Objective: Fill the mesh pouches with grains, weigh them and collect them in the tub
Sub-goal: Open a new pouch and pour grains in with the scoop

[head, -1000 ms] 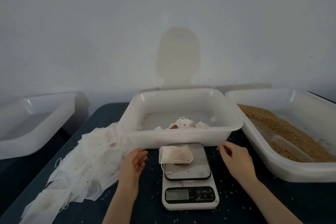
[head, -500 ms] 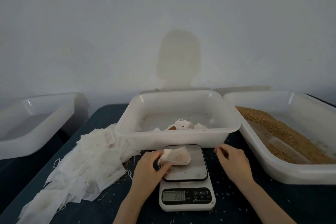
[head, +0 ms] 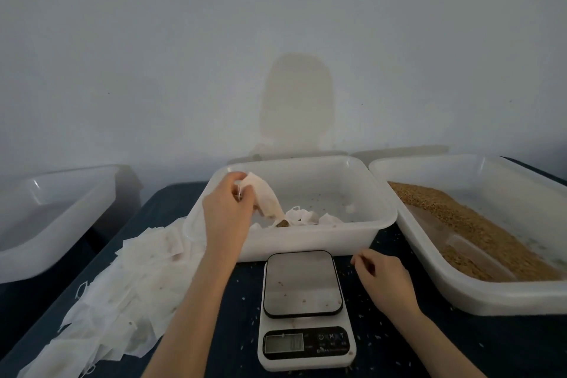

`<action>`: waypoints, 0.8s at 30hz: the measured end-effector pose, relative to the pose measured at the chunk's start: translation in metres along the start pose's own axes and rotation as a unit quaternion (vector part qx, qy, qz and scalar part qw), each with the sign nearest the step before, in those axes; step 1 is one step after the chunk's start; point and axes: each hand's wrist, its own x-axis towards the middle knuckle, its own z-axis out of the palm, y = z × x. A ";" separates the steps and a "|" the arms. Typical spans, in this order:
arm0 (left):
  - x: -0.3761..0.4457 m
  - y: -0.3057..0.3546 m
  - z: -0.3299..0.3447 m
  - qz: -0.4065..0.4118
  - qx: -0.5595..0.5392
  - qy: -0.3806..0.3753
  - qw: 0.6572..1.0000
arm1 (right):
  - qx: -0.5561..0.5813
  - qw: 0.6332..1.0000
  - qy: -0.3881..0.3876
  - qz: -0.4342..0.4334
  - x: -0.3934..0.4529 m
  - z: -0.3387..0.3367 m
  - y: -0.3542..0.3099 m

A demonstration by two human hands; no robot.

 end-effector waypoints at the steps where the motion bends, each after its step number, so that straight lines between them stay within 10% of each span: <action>1: 0.006 -0.002 0.006 -0.017 0.003 0.007 1.000 | 0.001 1.000 -0.001 -0.001 0.000 0.000 0.000; 6: 0.018 -0.025 0.042 -0.050 0.185 -0.149 0.970 | 0.005 1.000 0.002 0.002 0.000 0.000 0.001; 10: 0.035 -0.035 0.048 -0.039 0.381 -0.432 0.817 | 0.010 1.000 0.001 0.010 0.001 0.001 0.003; 12: 0.040 -0.033 0.046 -0.044 0.385 -0.469 0.794 | 0.013 1.000 -0.002 0.011 0.002 0.001 0.003; 17: 0.034 -0.036 0.030 -0.069 0.327 -0.430 0.839 | 0.022 1.000 -0.003 0.016 0.003 0.001 0.002; 24: 0.004 -0.060 -0.043 0.010 0.299 -0.057 0.953 | -0.001 1.000 -0.005 0.011 0.002 0.001 0.000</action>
